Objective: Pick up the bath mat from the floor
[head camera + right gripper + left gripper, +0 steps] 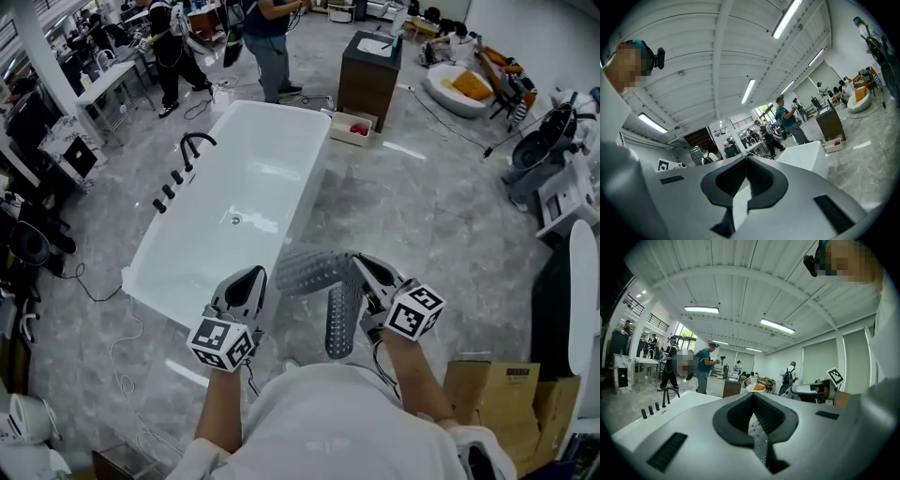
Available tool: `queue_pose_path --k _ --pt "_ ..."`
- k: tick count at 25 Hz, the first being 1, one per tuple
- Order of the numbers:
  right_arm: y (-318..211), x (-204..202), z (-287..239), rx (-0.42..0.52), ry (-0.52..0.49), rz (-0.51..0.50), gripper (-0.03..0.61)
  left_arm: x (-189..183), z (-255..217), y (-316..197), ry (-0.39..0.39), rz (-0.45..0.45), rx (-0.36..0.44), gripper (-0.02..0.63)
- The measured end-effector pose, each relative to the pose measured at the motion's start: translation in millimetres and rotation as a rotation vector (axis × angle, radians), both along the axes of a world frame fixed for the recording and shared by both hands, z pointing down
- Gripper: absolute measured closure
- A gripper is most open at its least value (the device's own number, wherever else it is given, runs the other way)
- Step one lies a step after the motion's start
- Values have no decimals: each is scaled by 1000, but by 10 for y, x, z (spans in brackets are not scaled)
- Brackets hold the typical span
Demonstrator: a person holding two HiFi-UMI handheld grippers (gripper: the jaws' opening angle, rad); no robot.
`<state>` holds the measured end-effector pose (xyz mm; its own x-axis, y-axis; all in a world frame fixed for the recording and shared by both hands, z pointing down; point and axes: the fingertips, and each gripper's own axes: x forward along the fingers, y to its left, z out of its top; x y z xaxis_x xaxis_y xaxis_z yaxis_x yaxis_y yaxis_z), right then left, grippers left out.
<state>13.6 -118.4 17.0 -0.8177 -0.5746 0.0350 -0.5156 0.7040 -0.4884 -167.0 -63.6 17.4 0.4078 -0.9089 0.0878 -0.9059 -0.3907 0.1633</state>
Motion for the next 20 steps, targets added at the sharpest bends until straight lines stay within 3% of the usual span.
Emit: queue_pose_path --k 20 --pt "197 163 91 -4 32 21 548 139 111 188 -2 -2 -31 598"
